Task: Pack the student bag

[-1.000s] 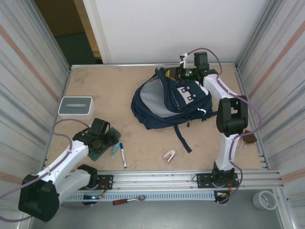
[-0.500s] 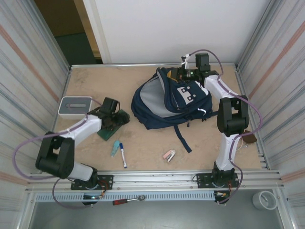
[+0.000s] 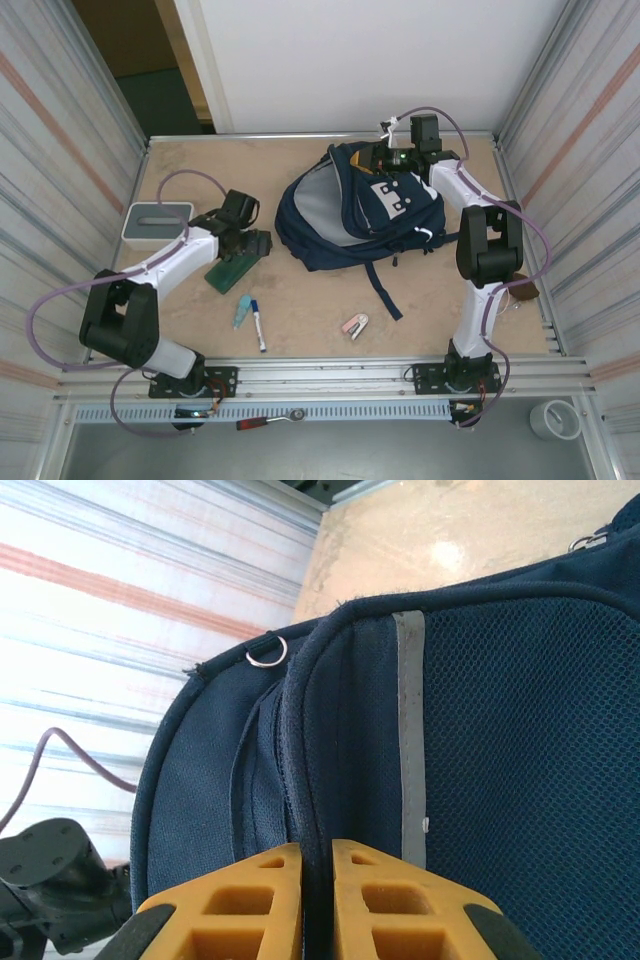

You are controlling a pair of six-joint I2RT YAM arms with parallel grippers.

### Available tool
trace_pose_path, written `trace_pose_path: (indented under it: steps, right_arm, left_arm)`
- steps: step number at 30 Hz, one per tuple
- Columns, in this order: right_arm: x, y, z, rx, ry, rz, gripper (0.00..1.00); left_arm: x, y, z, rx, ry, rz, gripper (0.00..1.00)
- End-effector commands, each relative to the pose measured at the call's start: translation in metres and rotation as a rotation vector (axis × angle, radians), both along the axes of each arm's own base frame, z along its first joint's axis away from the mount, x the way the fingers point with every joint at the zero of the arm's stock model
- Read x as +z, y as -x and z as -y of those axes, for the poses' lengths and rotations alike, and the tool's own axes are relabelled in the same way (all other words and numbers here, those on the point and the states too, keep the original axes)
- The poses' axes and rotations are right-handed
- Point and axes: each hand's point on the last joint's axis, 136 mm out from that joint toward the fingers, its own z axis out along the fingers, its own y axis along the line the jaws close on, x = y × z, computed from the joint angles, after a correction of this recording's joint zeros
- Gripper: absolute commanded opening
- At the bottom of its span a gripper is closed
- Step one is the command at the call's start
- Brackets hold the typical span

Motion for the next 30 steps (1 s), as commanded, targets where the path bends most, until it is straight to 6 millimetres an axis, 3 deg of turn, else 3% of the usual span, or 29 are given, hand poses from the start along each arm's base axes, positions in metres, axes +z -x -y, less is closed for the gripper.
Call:
trace_pose_path:
  steps: [1,6,18,30]
  right_arm:
    - [-0.001,0.000,0.009,-0.033,0.014,-0.020,0.13]
    - [-0.004,0.000,0.007,-0.026,0.008,-0.025,0.13]
    - [-0.007,-0.002,0.007,-0.024,0.004,-0.031,0.14]
    - [-0.007,0.000,0.006,-0.022,0.004,-0.035,0.15]
  left_arm:
    - [-0.017,0.013,-0.003,-0.072,-0.056,-0.106,0.99]
    - [-0.031,0.016,0.000,-0.097,-0.088,-0.159,0.99]
    - [-0.041,0.012,-0.010,-0.097,-0.191,-0.198,0.99]
    - [-0.040,-0.002,-0.033,-0.027,-0.126,-0.198,0.99]
